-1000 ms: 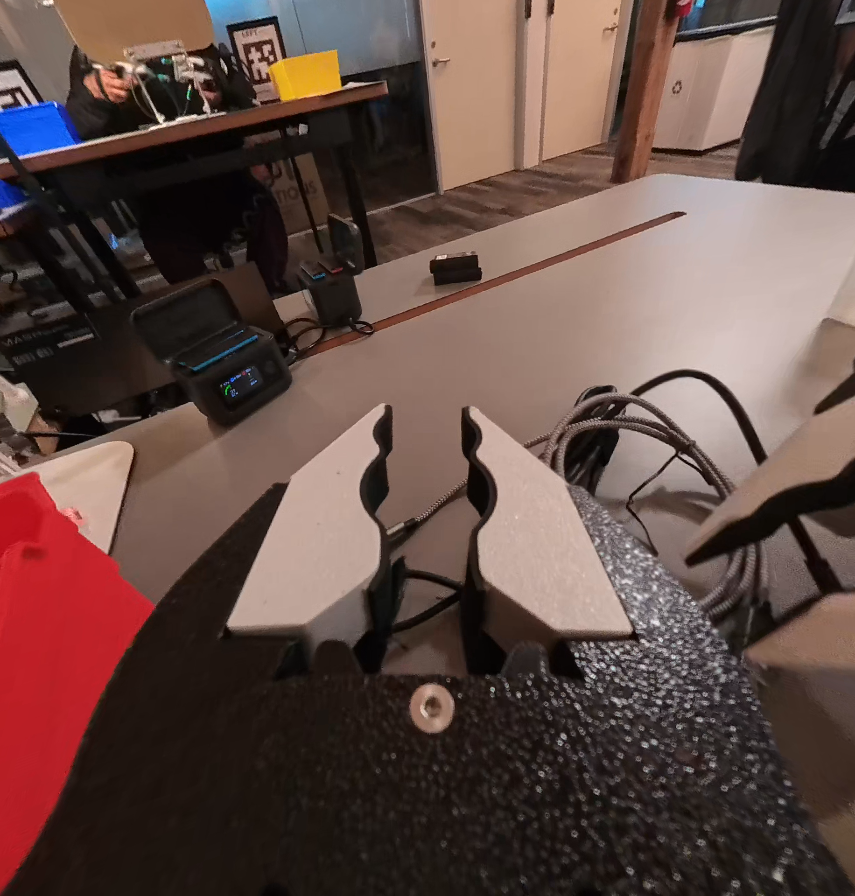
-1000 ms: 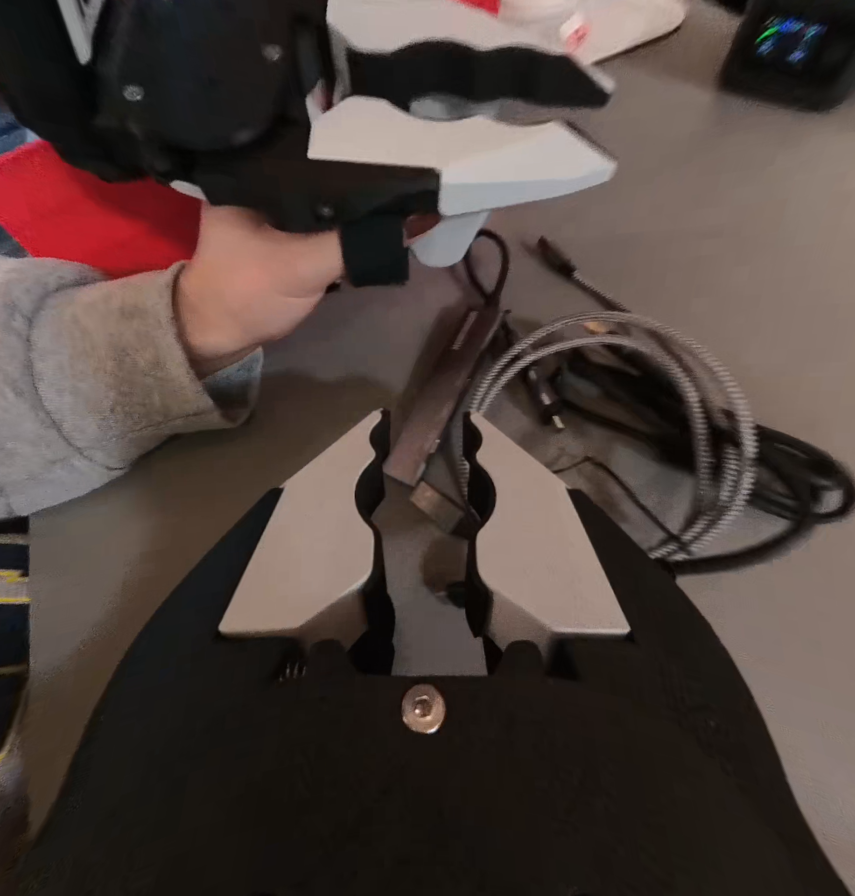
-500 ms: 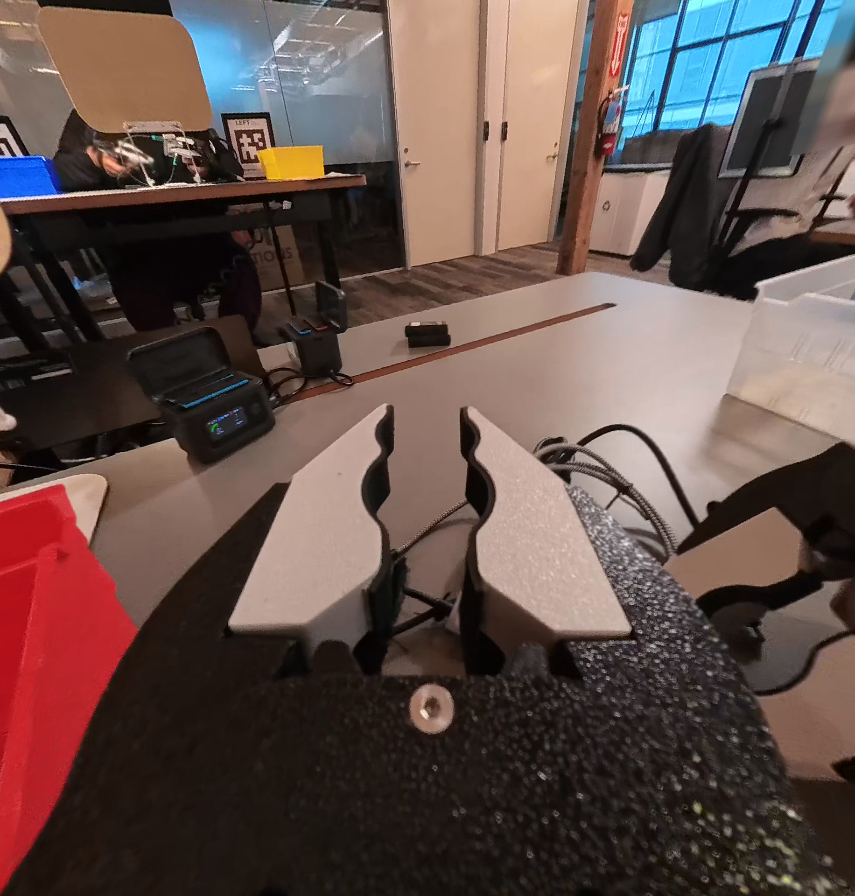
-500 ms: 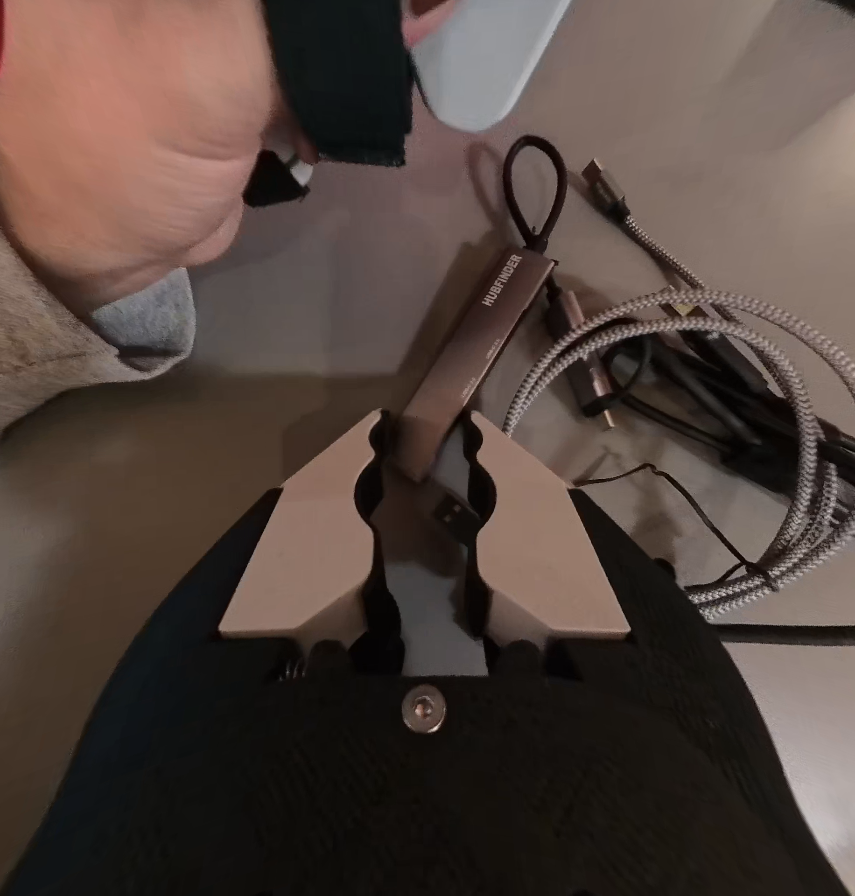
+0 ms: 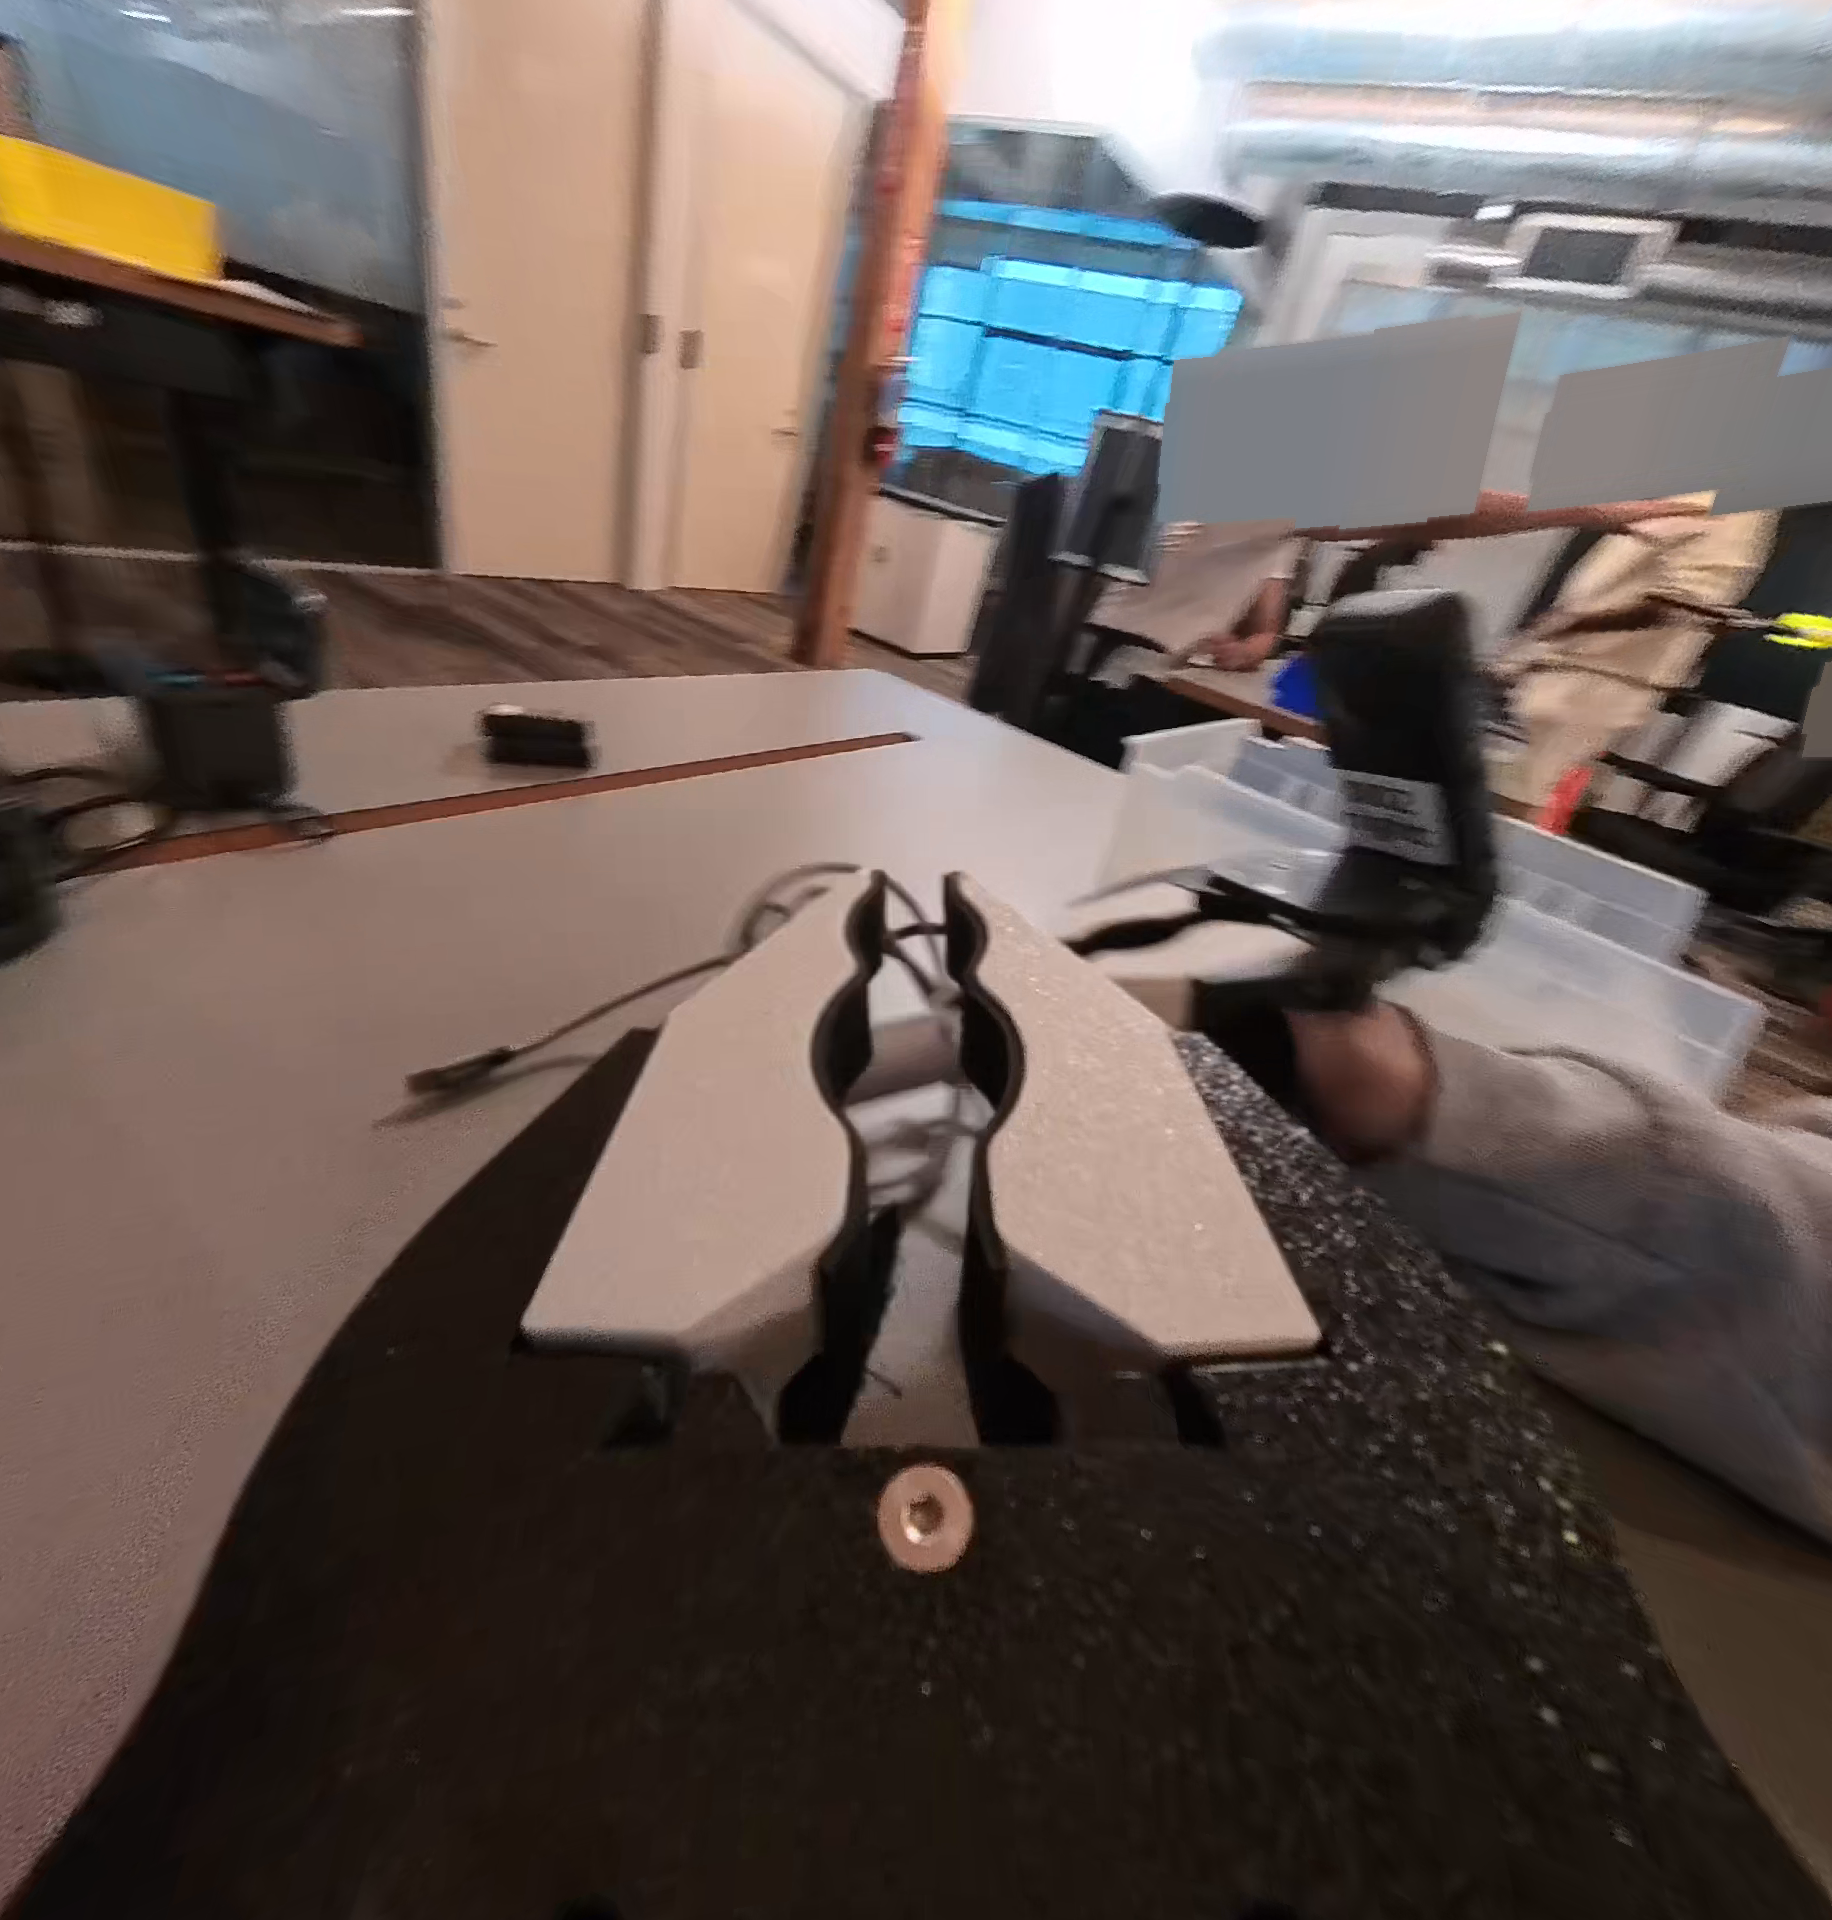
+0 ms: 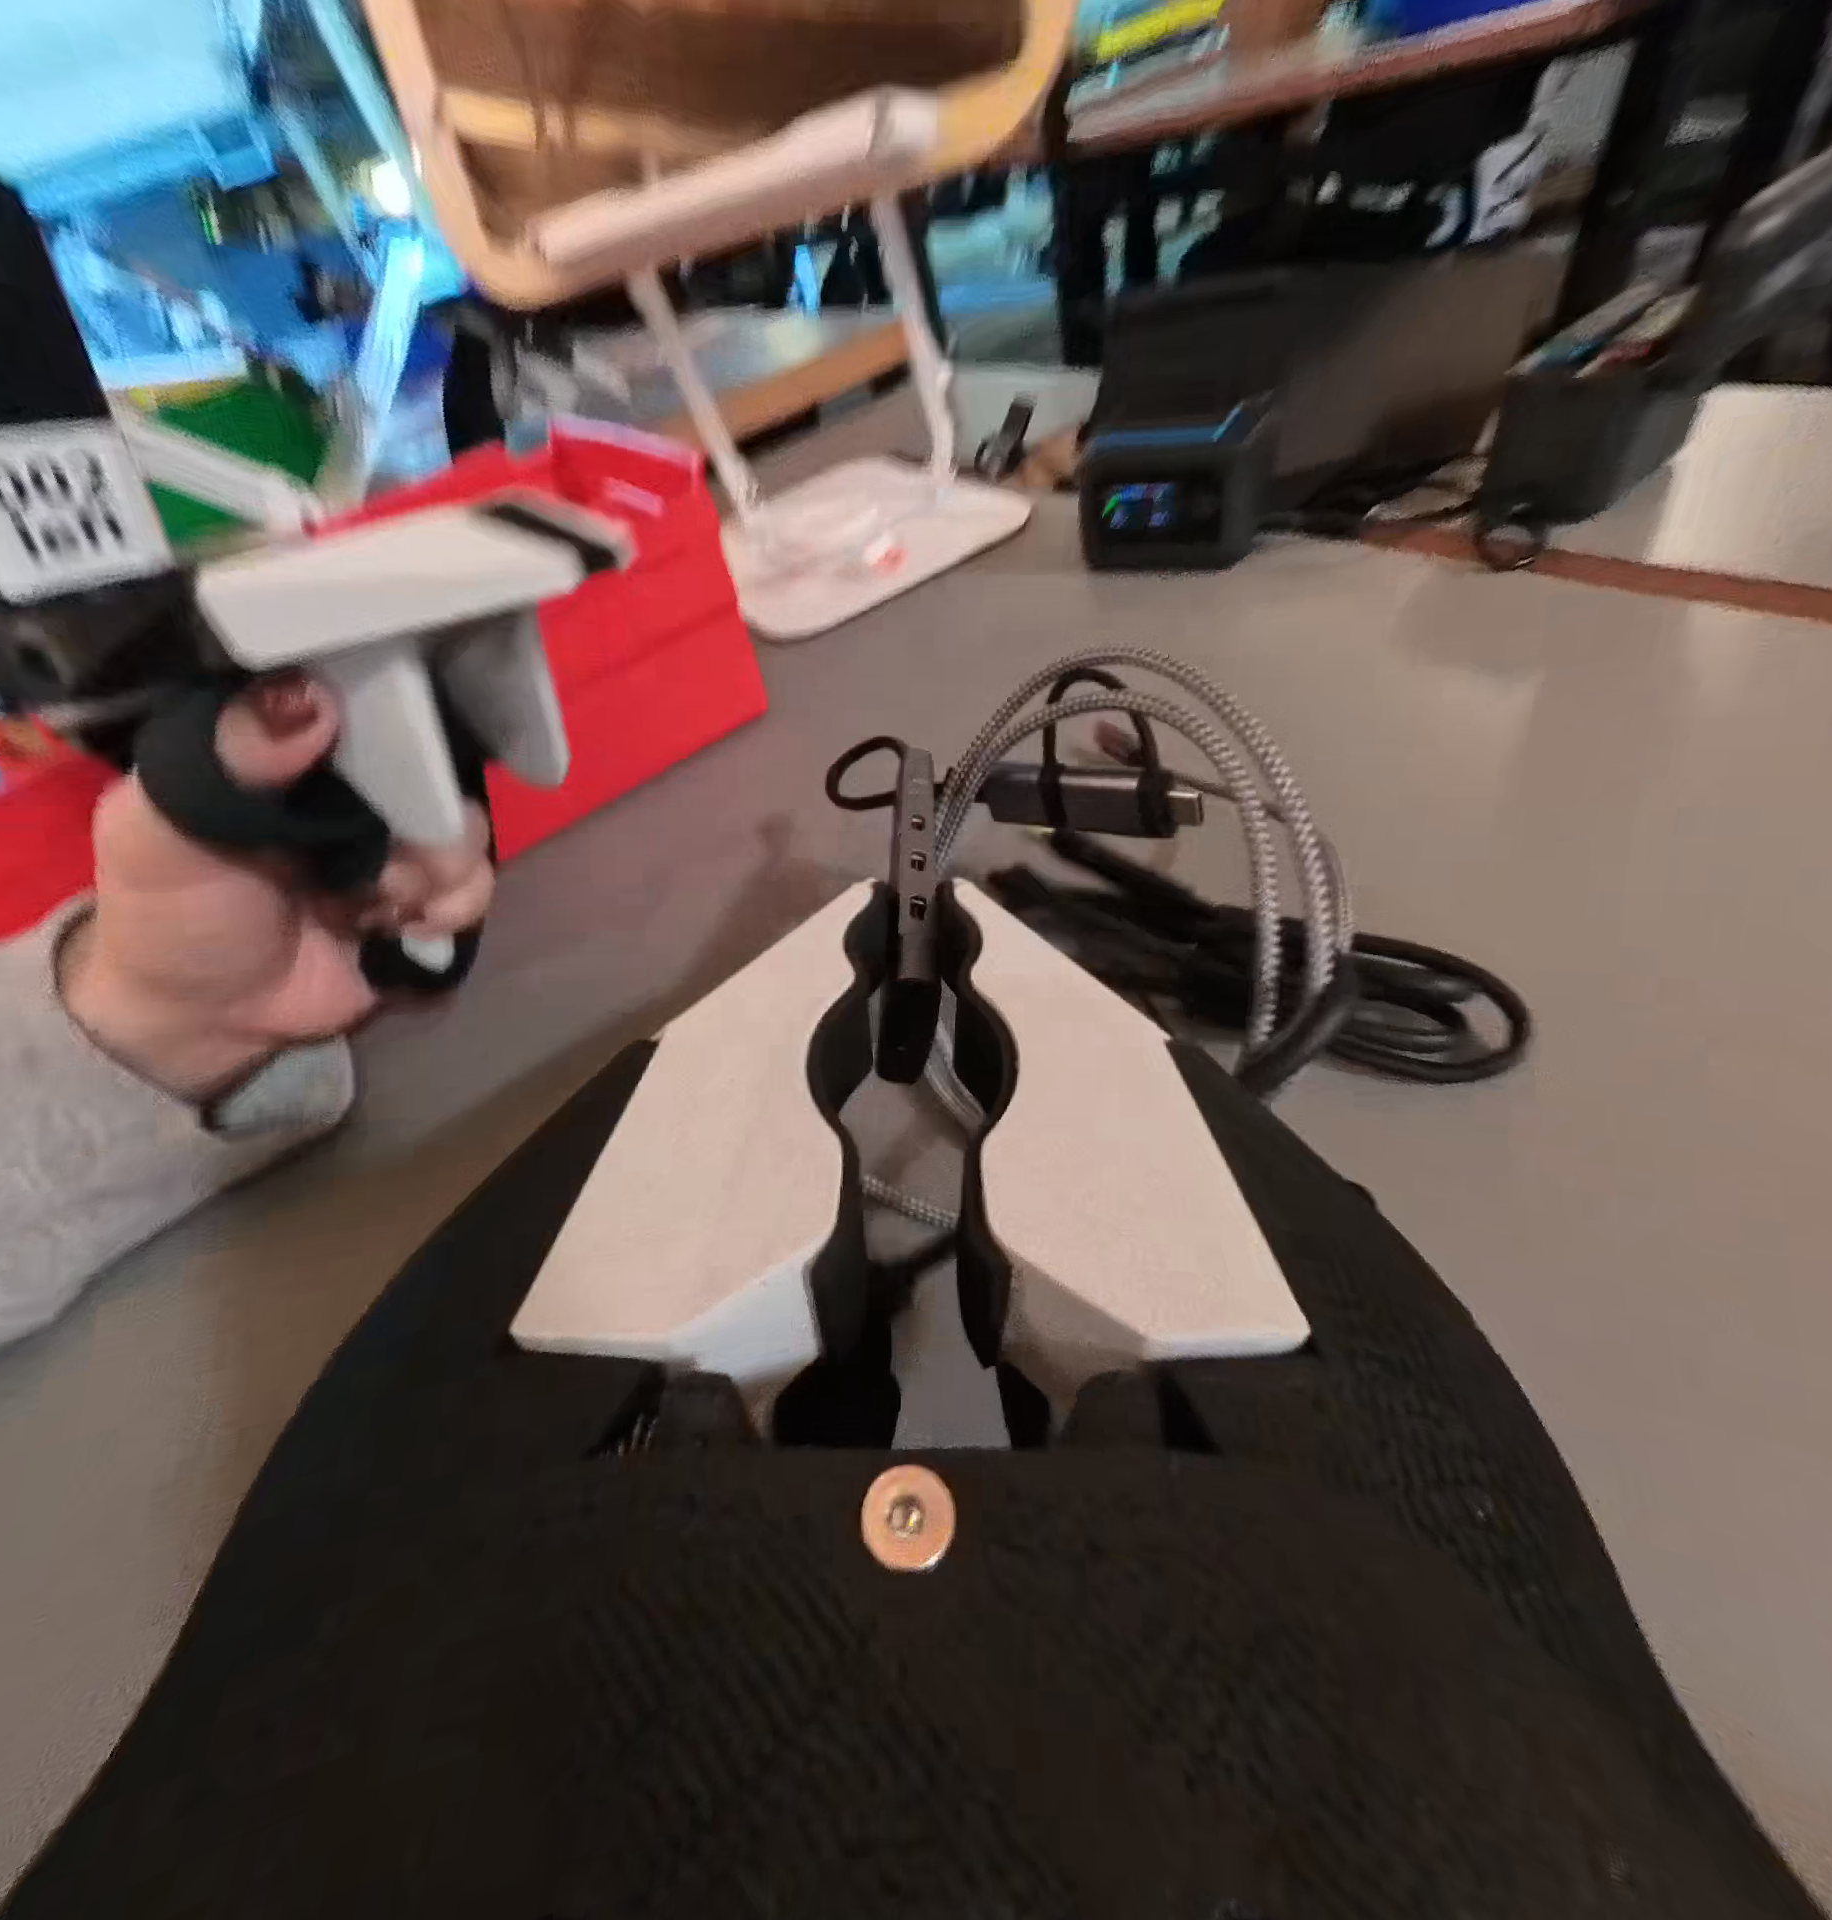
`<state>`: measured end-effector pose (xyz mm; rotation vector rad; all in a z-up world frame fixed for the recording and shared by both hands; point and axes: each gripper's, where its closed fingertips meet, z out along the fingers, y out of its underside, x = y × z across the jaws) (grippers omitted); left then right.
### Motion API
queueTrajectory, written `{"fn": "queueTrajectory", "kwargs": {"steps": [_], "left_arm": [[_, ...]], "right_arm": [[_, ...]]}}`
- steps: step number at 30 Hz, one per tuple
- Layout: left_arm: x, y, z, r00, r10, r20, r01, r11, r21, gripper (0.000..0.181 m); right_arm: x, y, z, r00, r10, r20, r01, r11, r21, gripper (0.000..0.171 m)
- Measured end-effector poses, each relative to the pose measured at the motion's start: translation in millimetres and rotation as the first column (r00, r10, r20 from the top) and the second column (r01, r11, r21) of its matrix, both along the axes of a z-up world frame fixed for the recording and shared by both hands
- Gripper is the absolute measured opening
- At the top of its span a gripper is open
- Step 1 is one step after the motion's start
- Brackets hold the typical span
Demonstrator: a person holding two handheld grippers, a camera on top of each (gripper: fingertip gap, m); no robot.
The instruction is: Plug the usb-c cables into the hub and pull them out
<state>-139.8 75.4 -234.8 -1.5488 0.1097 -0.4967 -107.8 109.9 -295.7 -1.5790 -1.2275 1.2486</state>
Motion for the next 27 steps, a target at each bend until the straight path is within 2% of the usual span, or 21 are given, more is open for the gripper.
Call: {"fn": "queueTrajectory", "kwargs": {"steps": [3,6,8,10,14,20,22,23,27], "left_arm": [[24.7,-9.2,10.4,0.988,-0.154,0.03,0.152,0.986,0.062,0.009],[40.0,-13.3,8.9,0.958,-0.275,0.08,0.271,0.961,0.058,0.008],[46.4,-8.5,-2.6,0.938,-0.317,0.141,0.321,0.947,-0.01,0.016],[52.5,-3.3,-14.9,0.917,-0.341,0.206,0.362,0.929,-0.073,0.034],[60.8,-1.7,-18.1,0.875,-0.386,0.293,0.419,0.906,-0.058,0.043],[62.0,-6.7,-9.0,0.838,-0.444,0.319,0.46,0.888,0.028,0.034],[63.5,-13.2,-2.1,0.805,-0.493,0.33,0.497,0.864,0.079,0.012],[64.3,-14.6,-1.4,0.795,-0.505,0.336,0.509,0.857,0.083,0.007],[64.6,-12.5,-2.4,0.813,-0.486,0.32,0.494,0.867,0.063,0.007]], "right_arm": [[11.2,16.7,24.8,0.987,-0.056,-0.152,0.044,0.995,-0.086,0.006],[20.7,19.1,46.7,0.956,-0.029,-0.292,-0.016,0.988,-0.151,0.006],[24.4,12.8,57.4,0.93,0.032,-0.365,-0.1,0.981,-0.167,0.006],[26.9,5.2,64.9,0.906,0.09,-0.413,-0.177,0.968,-0.177,0.006],[27.9,-15.7,67.9,0.876,0.23,-0.423,-0.314,0.94,-0.138,0.006],[29.1,-45.1,64.9,0.828,0.4,-0.393,-0.469,0.878,-0.095,0.006],[27.6,-48.7,62.1,0.828,0.414,-0.379,-0.477,0.874,-0.089,0.006],[27.3,-48.4,61.3,0.83,0.412,-0.376,-0.476,0.875,-0.09,0.006],[27.2,-46.4,61.9,0.826,0.403,-0.394,-0.477,0.872,-0.109,0.007]]}}
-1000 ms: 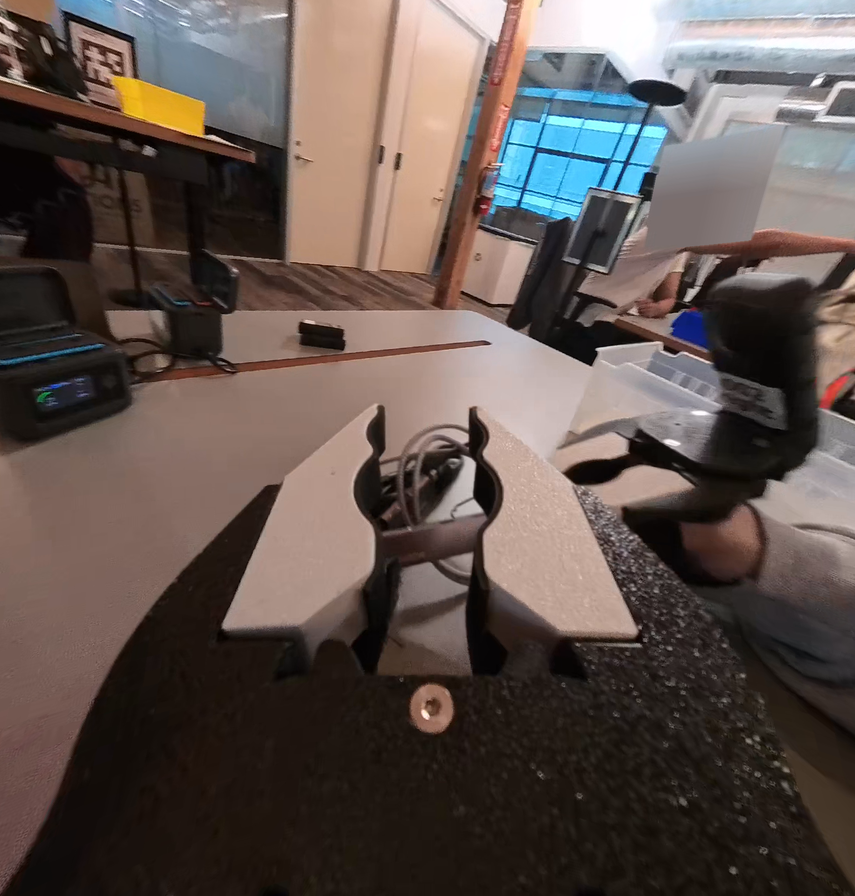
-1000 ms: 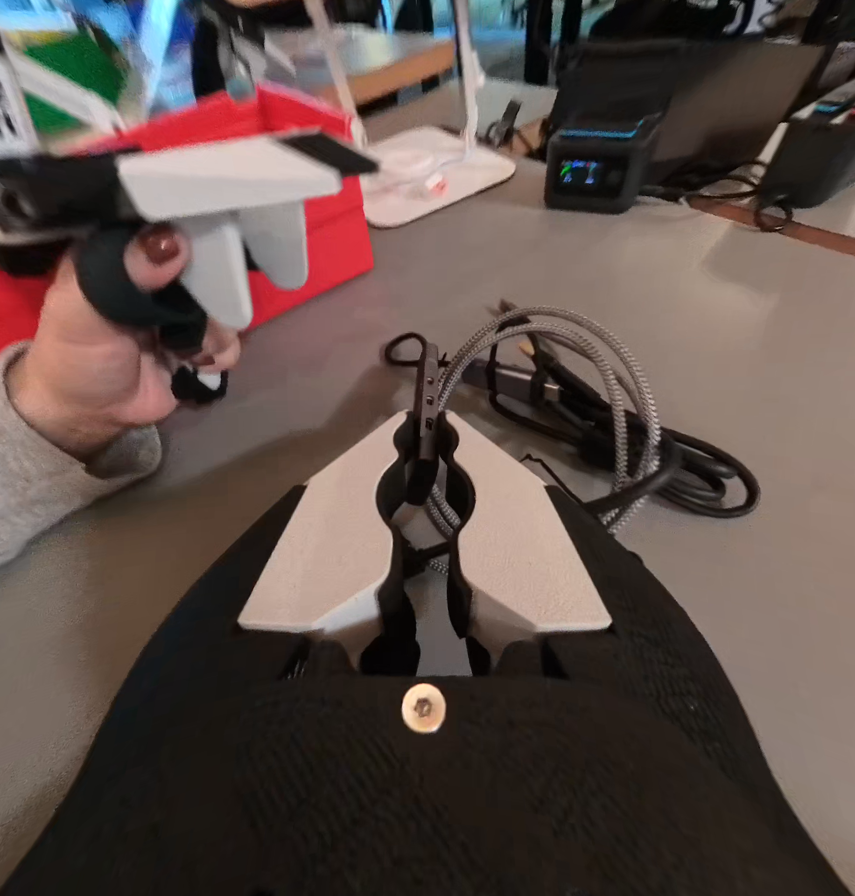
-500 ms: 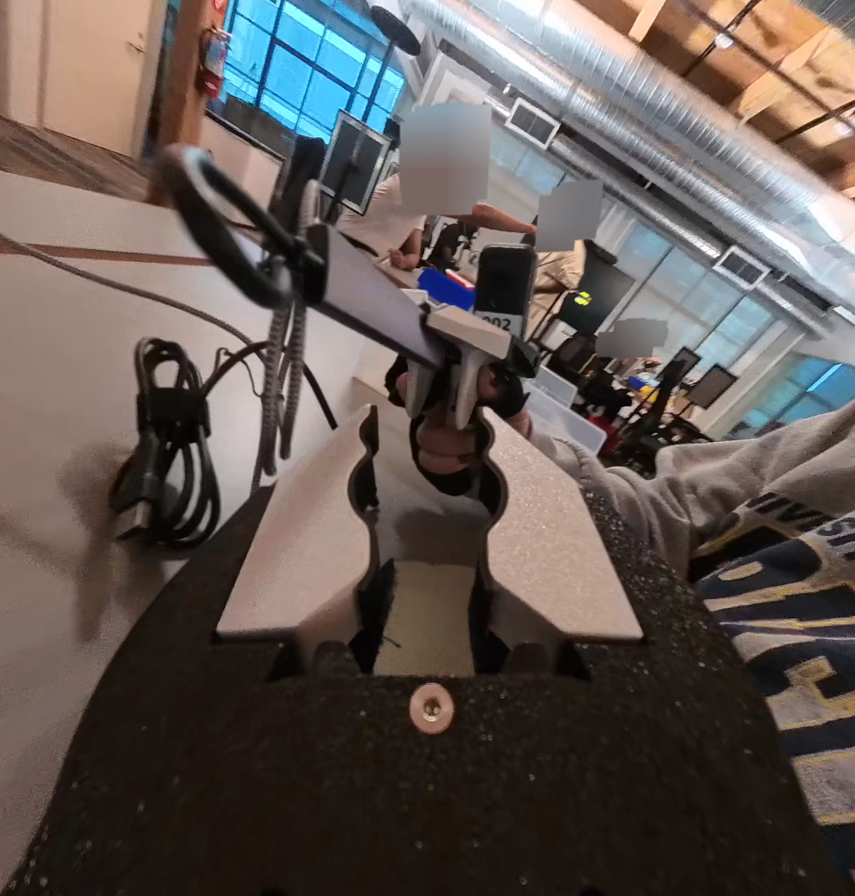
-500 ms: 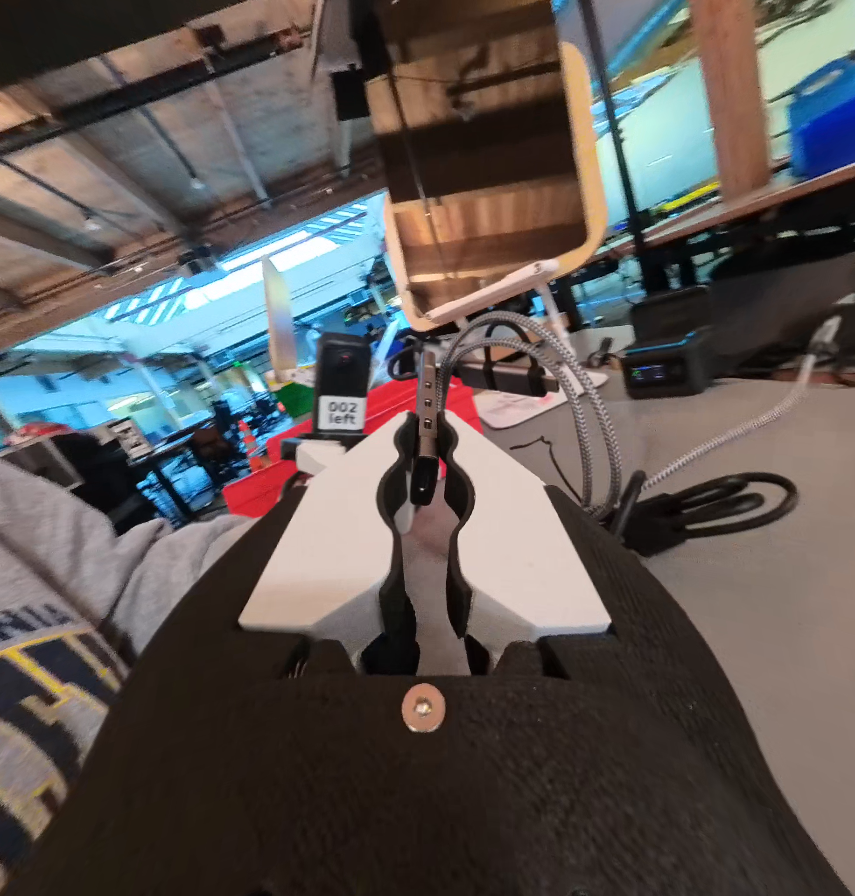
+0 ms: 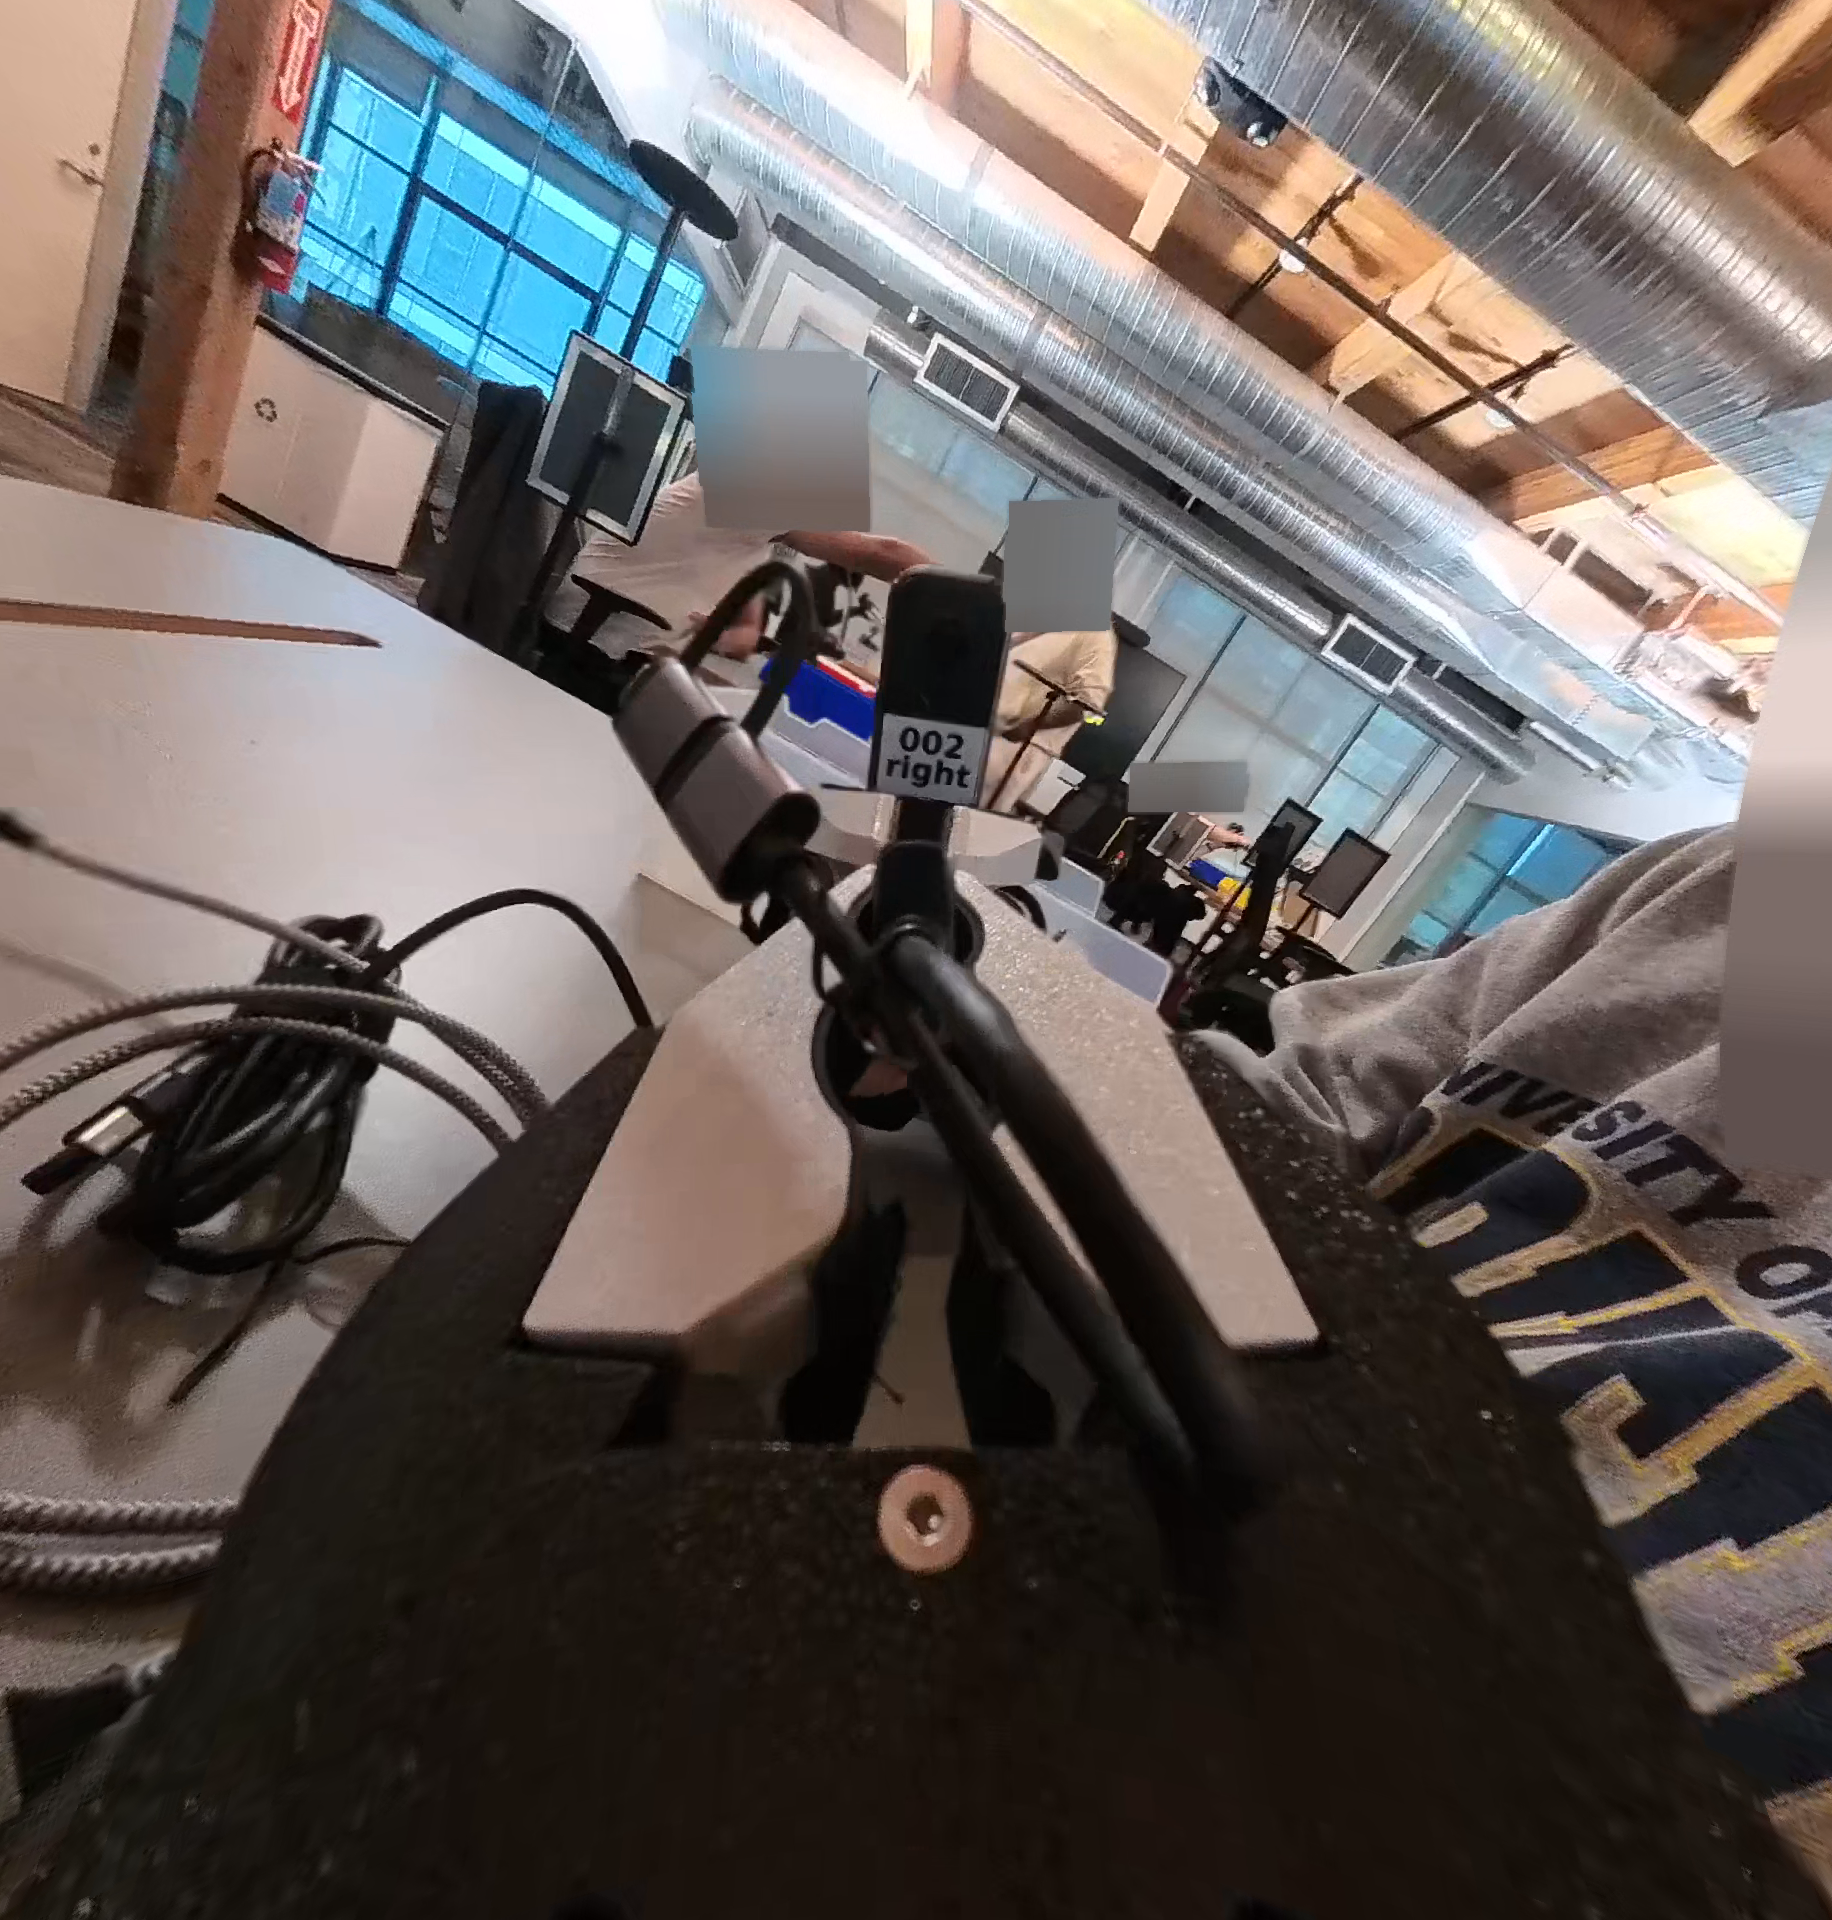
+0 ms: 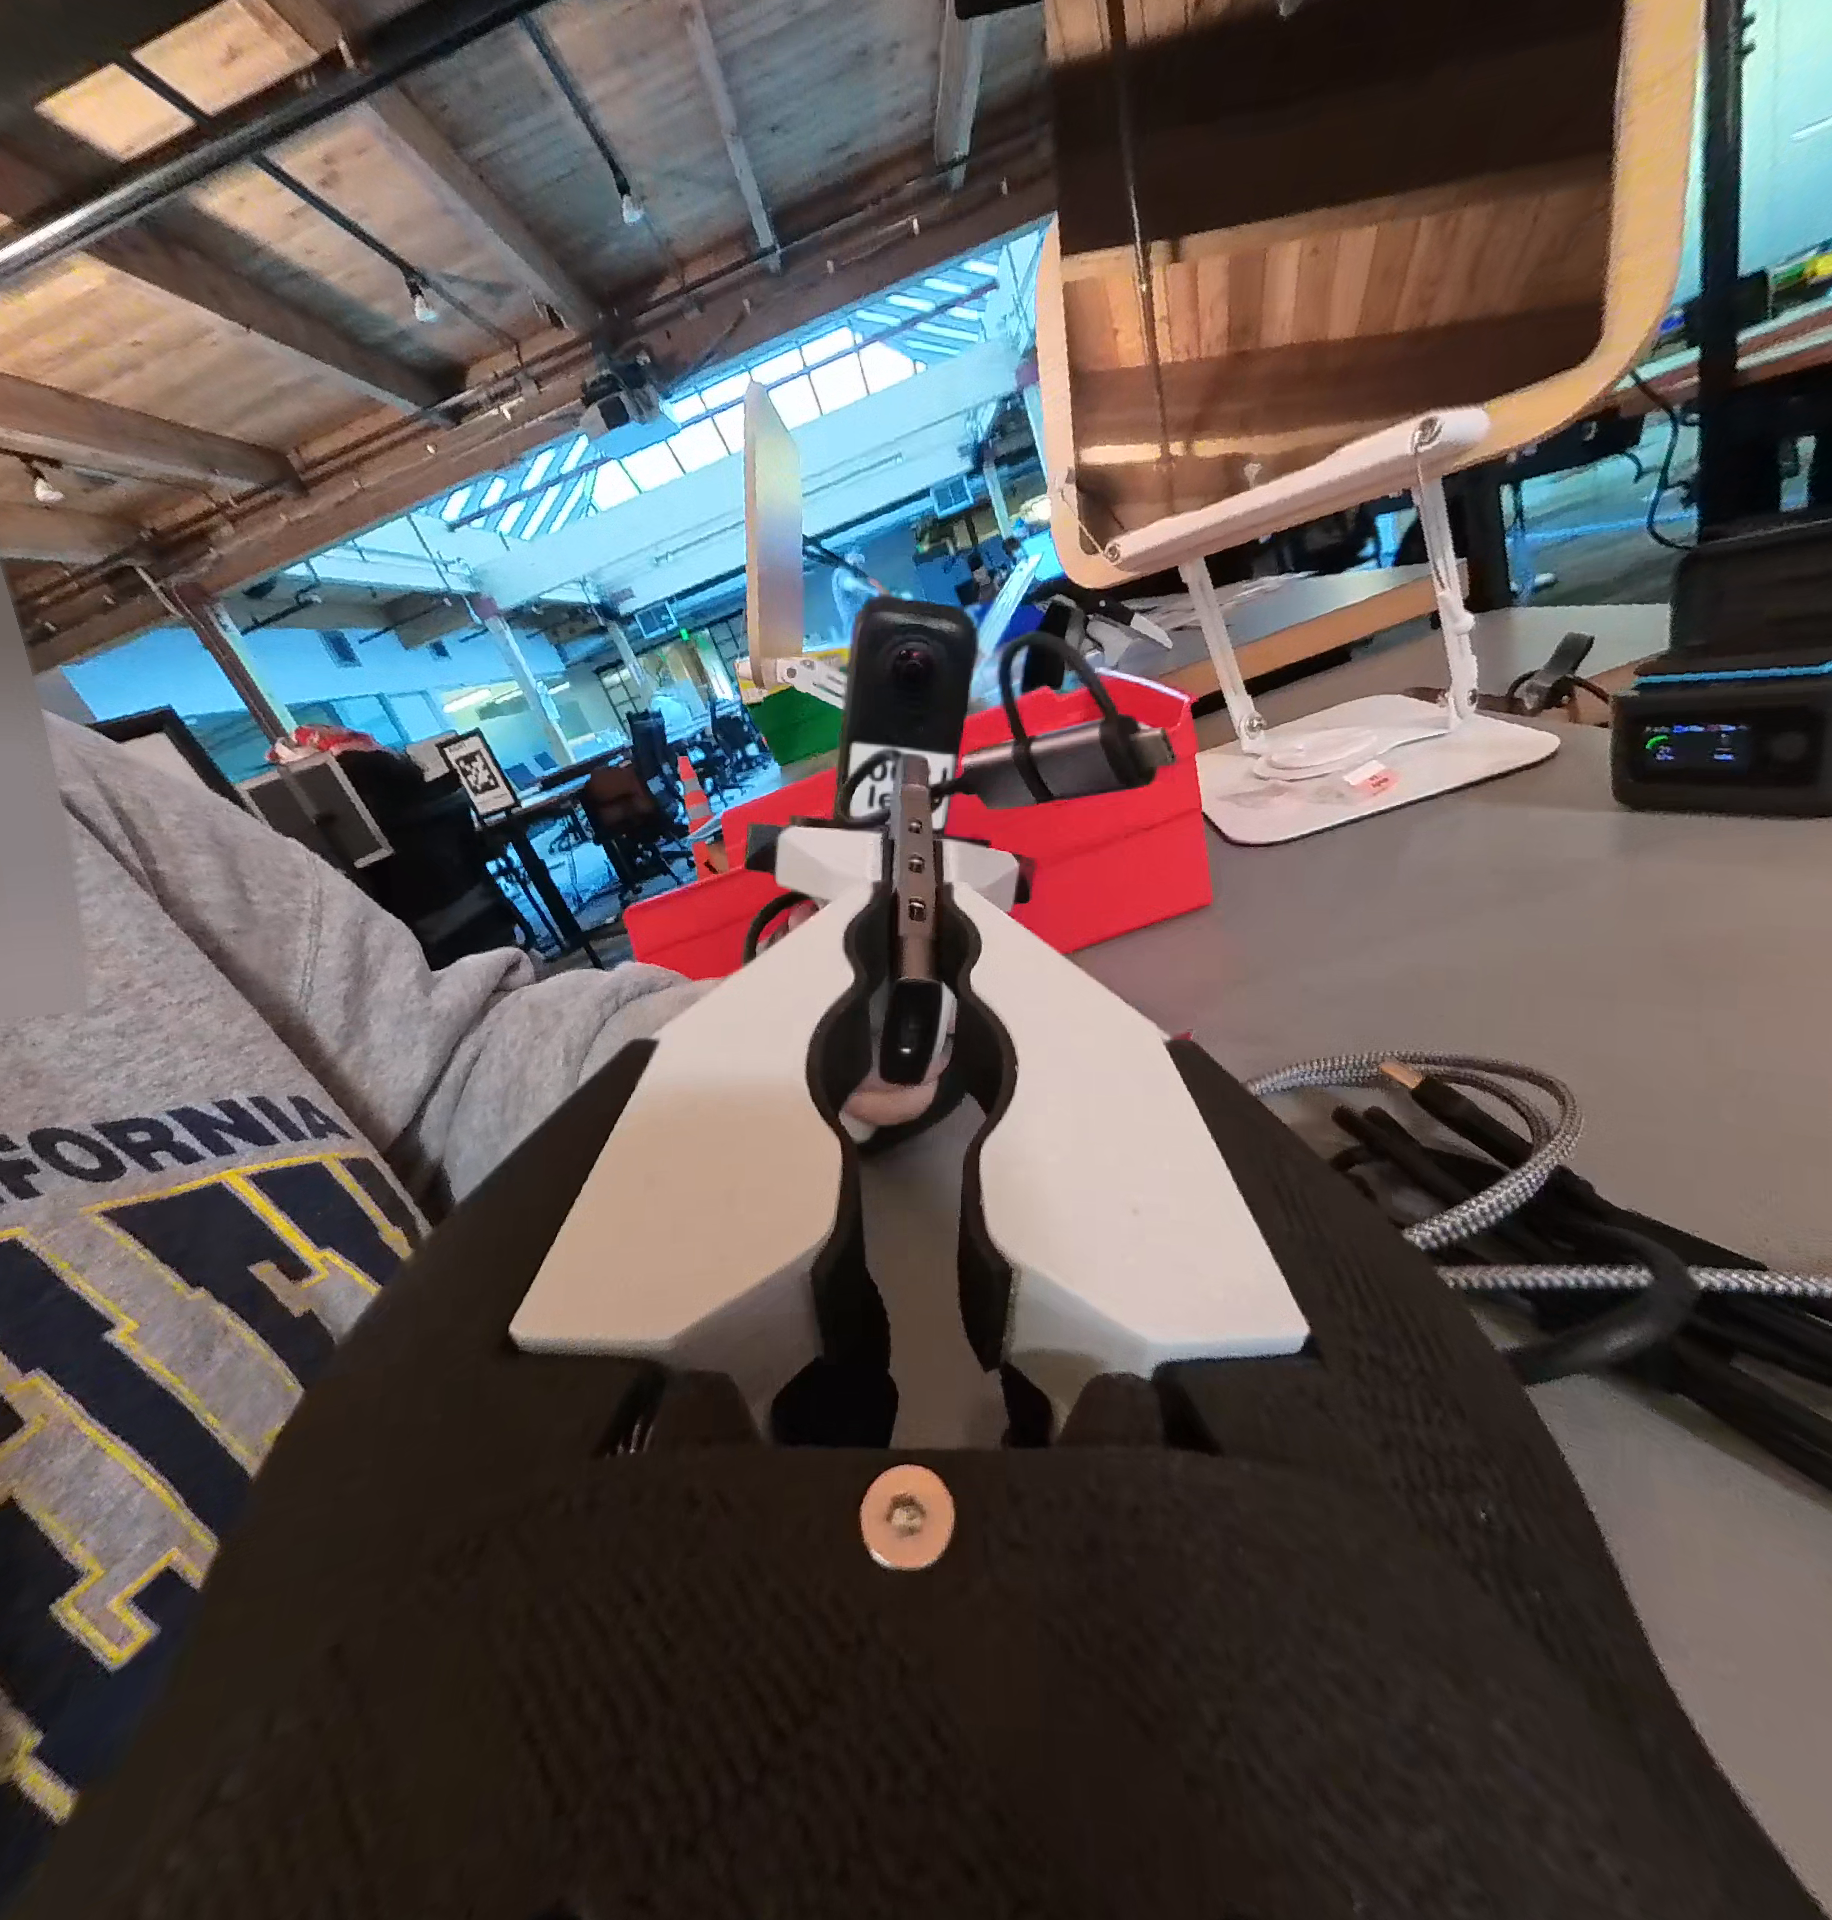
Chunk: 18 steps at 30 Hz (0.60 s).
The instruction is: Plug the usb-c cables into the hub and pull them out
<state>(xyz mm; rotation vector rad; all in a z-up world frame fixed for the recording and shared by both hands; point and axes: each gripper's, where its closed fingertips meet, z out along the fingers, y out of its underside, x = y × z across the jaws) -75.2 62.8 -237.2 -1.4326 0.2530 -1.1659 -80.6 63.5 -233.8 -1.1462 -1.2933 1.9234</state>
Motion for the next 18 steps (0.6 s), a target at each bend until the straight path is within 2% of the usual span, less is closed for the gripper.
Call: {"fn": "queueTrajectory", "kwargs": {"steps": [2,4,6,9,10,13,18], "left_arm": [[-3.0,1.1,1.7,0.997,0.054,-0.046,-0.053,0.998,0.029,0.007],[-15.0,6.8,-2.0,0.973,0.178,-0.148,-0.171,0.984,0.055,0.007],[-31.5,13.3,-7.2,0.898,0.332,-0.291,-0.314,0.943,0.106,0.007],[-46.7,17.9,-11.8,0.741,0.488,-0.462,-0.44,0.872,0.215,0.007],[-46.9,18.1,-12.3,0.716,0.503,-0.484,-0.448,0.863,0.234,0.006],[-44.0,18.3,-12.5,0.708,0.498,-0.501,-0.437,0.866,0.243,0.007],[-46.7,18.1,-11.6,0.711,0.501,-0.494,-0.438,0.865,0.247,0.007]], "right_arm": [[1.2,7.3,6.7,0.998,-0.047,-0.042,0.046,0.999,-0.022,0.015],[4.9,26.0,13.4,0.988,-0.142,-0.067,0.139,0.989,-0.054,0.024],[6.2,49.9,8.1,0.966,-0.259,-0.003,0.259,0.964,-0.06,0.03],[4.8,71.9,-18.2,0.903,-0.363,0.228,0.37,0.929,0.012,0.032],[5.1,74.0,-31.4,0.869,-0.368,0.331,0.376,0.926,0.043,0.033],[12.3,62.3,-66.1,0.763,-0.294,0.576,0.302,0.949,0.086,0.038],[25.2,40.7,-87.4,0.669,-0.18,0.721,0.196,0.979,0.062,0.032]]}}
